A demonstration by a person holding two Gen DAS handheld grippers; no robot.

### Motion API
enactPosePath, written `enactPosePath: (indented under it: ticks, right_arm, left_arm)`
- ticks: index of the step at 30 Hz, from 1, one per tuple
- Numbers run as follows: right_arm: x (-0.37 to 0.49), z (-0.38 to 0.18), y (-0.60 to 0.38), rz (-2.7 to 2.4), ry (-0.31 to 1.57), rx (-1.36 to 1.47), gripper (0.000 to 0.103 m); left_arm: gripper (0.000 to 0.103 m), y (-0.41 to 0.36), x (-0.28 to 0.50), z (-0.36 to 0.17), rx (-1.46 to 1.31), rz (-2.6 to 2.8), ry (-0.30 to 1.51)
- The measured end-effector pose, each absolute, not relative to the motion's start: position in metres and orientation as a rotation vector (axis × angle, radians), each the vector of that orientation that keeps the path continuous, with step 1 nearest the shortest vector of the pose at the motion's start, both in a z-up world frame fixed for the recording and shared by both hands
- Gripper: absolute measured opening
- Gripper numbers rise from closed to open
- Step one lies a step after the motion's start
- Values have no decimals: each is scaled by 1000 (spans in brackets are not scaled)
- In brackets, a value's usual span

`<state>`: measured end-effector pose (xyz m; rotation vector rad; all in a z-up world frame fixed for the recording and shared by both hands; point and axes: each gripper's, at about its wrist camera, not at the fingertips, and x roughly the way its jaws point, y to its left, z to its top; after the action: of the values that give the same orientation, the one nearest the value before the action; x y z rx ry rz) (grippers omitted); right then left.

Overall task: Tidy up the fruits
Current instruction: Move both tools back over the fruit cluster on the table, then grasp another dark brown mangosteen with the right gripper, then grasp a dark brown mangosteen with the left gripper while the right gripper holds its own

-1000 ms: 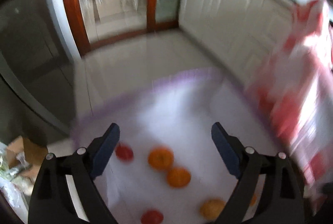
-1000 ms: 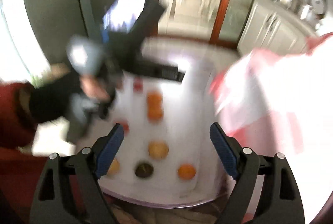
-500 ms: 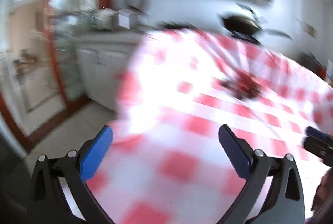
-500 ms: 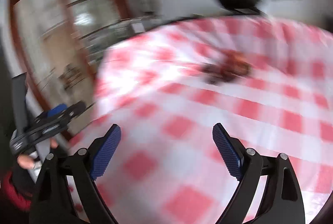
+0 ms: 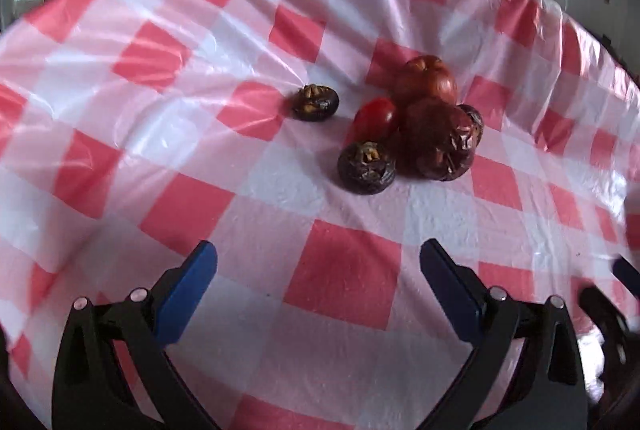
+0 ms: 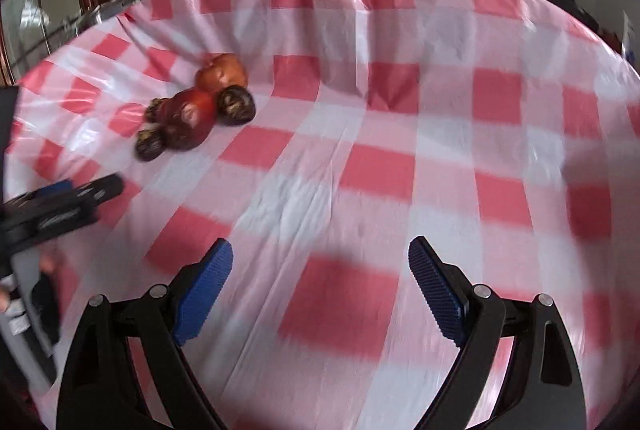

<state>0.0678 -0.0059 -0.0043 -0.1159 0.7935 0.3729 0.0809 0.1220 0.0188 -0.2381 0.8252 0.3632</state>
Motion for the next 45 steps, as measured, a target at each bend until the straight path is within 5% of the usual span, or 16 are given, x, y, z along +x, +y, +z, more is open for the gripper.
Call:
enactPosePath:
  ticks: [9,17,25,29,45]
  right_arm:
    - [136,-2,44,414,838,-193,86]
    - [181,-9,93,504,871,-269,63]
    - [203,-9,126,617,878,-237,56]
    - [202,-8,136,595,868,-267,38]
    - [131,-11,34,571,874,22,38]
  left_arm:
    - [102,134,75,13,-352,270,847]
    - [102,139,70,15,-405,235,815]
    - [102,139,74,14,-397,239,813]
    - [102,139,75,14,-394,241,815]
    - [102,126,84,13,-263,224,902]
